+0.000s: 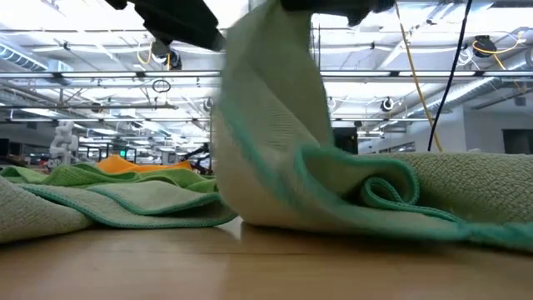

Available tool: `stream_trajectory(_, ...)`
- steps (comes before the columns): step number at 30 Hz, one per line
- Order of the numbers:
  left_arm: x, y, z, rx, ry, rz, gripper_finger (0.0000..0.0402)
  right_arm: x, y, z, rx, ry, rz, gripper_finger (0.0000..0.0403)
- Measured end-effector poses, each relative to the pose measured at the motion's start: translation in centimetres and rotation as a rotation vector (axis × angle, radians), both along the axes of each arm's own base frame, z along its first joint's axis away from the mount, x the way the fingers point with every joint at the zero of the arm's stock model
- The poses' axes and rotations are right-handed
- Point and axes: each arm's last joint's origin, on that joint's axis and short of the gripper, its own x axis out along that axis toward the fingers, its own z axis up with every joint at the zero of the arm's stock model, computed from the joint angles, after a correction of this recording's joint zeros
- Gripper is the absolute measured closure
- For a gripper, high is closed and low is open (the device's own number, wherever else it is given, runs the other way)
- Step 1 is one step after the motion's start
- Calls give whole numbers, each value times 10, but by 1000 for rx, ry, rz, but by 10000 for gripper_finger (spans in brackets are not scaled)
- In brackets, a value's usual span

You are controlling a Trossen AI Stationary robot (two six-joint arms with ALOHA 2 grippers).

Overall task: Fold microfiber towels
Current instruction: Fold the right light green microfiber cloth

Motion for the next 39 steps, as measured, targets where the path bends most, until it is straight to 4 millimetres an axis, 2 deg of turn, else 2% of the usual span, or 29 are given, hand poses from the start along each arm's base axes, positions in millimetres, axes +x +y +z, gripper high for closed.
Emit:
stream_trajectory(3, -2, 0, 4, -4, -14, -3, 238, -10, 4, 9, -13, -13, -30, 401)
stream_trajectory(9, -6, -2, 1, 36, 16, -19, 238, -29, 14, 22, -55, -23, -85, 401)
stream_trajectory(16, -7, -1, -2, 46, 42, -14, 238, -48, 20, 29, -124, -22, -171, 401)
stream_trajectory(23, -6, -2, -1, 29, 33, -5, 238, -57, 23, 31, -159, -24, -219, 401)
stream_trajectory(32, 8, -8, -5, 7, -61, -32, 238, -57, 22, 30, -178, -11, -222, 401)
stream_trajectory(34, 17, -13, -8, -29, -125, -28, 238, -57, 22, 30, -184, -9, -229, 401)
stream_trajectory(39, 36, -24, -33, -9, -204, -69, 238, -59, 19, 29, -226, -13, -311, 401)
